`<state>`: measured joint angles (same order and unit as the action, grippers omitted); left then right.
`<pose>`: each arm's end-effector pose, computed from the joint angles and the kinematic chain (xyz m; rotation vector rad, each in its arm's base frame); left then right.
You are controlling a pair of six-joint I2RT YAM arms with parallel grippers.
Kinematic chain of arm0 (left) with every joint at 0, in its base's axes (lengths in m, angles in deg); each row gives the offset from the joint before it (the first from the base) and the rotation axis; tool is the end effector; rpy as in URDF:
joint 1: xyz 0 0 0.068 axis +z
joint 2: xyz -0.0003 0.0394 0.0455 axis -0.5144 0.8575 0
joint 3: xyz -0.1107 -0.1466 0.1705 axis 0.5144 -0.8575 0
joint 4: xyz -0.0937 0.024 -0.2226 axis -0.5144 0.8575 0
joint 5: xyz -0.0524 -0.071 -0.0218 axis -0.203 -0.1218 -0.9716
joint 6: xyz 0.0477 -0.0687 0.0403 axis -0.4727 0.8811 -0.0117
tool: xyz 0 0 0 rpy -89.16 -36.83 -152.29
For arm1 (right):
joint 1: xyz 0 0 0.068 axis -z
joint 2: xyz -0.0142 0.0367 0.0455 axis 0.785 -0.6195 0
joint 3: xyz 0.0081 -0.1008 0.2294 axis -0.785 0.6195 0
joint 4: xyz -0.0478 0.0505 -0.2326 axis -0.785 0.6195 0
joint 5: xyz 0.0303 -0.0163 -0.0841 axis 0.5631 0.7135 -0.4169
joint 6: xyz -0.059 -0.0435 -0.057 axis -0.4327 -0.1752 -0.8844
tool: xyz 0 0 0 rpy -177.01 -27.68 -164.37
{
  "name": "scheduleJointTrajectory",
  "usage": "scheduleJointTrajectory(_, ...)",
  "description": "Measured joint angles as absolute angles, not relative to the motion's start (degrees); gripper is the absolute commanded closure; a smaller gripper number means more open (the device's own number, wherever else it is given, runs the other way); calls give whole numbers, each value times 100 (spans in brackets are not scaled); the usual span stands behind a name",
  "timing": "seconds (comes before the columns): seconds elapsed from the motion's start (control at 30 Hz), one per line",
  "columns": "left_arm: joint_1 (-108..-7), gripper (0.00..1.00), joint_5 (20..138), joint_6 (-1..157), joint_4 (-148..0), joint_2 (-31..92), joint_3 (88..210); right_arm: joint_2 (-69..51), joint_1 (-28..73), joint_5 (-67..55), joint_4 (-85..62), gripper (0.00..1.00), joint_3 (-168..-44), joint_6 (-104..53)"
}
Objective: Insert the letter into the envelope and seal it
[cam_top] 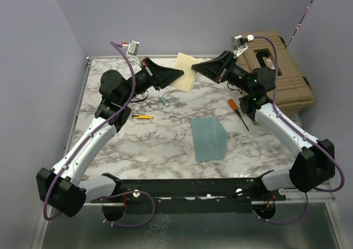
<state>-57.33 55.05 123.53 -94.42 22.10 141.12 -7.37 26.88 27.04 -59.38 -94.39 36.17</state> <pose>0.2403 -0.1687 0.4330 0.1800 1.4446 -1.5601 0.2728 0.1860 0.4208 -0.2727 1.3319 1.7688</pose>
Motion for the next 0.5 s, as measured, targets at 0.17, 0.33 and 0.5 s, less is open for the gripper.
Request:
scheduleJointTrajectory(0.17,-5733,78,5505,12425,-9459,2210,14066,-828,2657,2781,-6013,99,-9537,3746)
scheduleJointTrajectory(0.33,-5733,87,5302,12151,-9232,2199,14071,-833,2655,2824,-5722,100,-9655,3549)
scheduleJointTrajectory(0.5,-5733,100,4841,11614,-8557,2133,14077,-798,2655,2868,-5374,99,-9684,3324)
